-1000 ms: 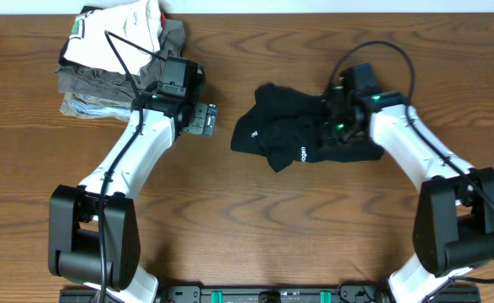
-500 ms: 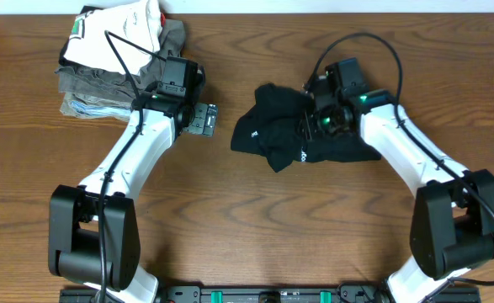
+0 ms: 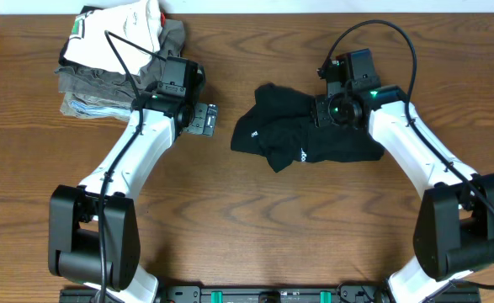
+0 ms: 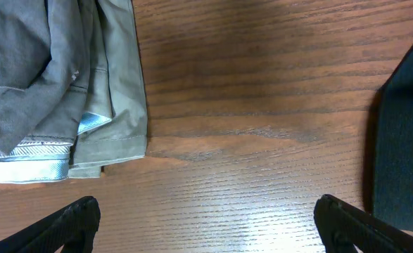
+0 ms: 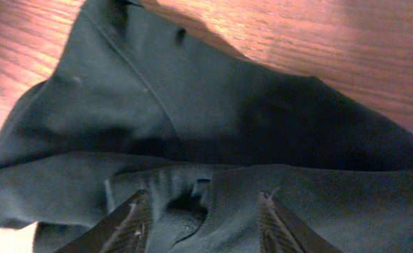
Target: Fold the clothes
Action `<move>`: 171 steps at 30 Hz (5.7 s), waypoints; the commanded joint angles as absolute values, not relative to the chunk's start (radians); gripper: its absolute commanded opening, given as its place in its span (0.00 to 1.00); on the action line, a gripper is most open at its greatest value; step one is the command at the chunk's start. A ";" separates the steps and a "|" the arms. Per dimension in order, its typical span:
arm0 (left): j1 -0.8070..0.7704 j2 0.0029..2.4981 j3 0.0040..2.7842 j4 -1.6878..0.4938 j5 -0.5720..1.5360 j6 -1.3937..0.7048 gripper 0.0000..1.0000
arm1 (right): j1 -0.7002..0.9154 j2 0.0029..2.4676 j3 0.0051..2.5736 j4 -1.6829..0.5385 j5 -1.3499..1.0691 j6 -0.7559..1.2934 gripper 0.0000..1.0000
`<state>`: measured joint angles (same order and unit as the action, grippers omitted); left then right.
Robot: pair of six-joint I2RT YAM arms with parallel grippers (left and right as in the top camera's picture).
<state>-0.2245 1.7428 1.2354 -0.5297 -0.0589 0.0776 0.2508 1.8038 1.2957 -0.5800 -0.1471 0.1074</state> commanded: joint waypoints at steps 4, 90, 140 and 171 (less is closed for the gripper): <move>-0.226 1.732 1.242 -0.531 -0.060 0.065 0.98 | 0.249 1.883 1.309 -0.565 -0.073 0.146 0.35; -0.226 2.040 1.230 -0.367 0.867 -0.006 0.19 | 0.210 1.817 1.299 -0.689 -0.094 0.160 0.79; -0.204 1.679 1.231 -0.401 0.675 0.048 0.06 | 0.182 2.061 1.037 -0.317 -0.317 0.311 0.01; -0.633 1.906 1.231 0.114 0.371 0.055 0.06 | 0.141 2.115 1.038 -0.269 -0.439 0.323 0.01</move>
